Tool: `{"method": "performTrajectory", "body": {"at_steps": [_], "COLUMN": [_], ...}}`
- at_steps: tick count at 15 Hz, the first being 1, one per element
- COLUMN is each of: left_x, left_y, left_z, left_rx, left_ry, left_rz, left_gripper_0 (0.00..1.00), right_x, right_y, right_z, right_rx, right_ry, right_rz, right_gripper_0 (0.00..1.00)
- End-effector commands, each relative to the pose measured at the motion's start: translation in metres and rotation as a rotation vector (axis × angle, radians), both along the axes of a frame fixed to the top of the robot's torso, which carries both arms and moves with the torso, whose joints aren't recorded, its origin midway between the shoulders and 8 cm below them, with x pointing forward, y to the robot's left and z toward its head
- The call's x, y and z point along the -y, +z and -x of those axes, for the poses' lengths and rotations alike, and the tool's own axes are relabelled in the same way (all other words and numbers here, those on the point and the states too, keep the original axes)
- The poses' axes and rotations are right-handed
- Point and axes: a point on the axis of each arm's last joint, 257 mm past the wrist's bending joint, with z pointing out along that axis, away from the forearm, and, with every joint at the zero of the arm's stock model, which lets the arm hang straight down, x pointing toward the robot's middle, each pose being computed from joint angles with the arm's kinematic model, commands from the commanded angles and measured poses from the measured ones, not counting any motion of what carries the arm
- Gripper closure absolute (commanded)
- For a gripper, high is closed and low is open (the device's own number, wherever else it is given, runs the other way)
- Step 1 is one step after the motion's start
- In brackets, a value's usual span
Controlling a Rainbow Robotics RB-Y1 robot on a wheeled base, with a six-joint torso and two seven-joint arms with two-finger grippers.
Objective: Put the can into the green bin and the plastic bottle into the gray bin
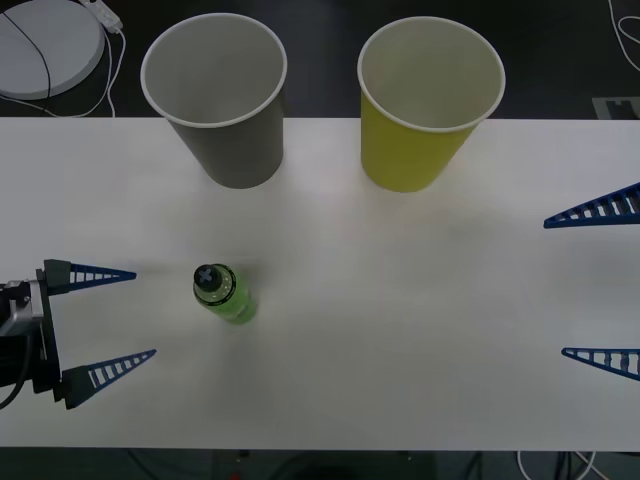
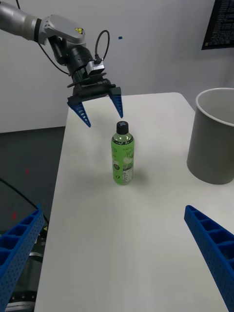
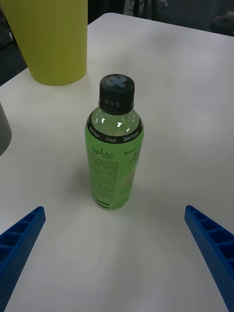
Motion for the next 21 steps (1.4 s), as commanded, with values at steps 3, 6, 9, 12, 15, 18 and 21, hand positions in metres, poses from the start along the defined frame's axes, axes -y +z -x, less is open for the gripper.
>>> {"method": "performTrajectory", "body": {"at_steps": [3, 6, 9, 12, 15, 18, 21], "left_x": [0.001, 0.009, 0.022, 0.037, 0.049, 0.058, 0.067], "left_y": [-0.019, -0.02, -0.023, -0.024, -0.023, -0.023, -0.023], "left_z": [-0.008, -0.011, -0.01, -0.015, -0.022, -0.028, -0.034], "left_rx": [0.008, 0.033, 0.042, 0.055, 0.069, 0.083, 0.093], "left_ry": [0.045, 0.046, 0.034, 0.034, 0.05, 0.064, 0.071], "left_rz": [-0.018, -0.006, 0.017, 0.043, 0.075, 0.092, 0.104], "left_gripper_0": [0.0, 0.0, 0.0, 0.0, 0.0, 0.0, 0.0], "right_x": [0.0, 0.0, 0.0, 0.0, 0.0, 0.0, 0.0], "right_y": [0.0, 0.0, 0.0, 0.0, 0.0, 0.0, 0.0], "right_z": [0.0, 0.0, 0.0, 0.0, 0.0, 0.0, 0.0], "right_rx": [0.0, 0.0, 0.0, 0.0, 0.0, 0.0, 0.0], "right_ry": [0.0, 0.0, 0.0, 0.0, 0.0, 0.0, 0.0], "right_rz": [0.0, 0.0, 0.0, 0.0, 0.0, 0.0, 0.0], "right_gripper_0": [0.0, 0.0, 0.0, 0.0, 0.0, 0.0, 0.0]}}
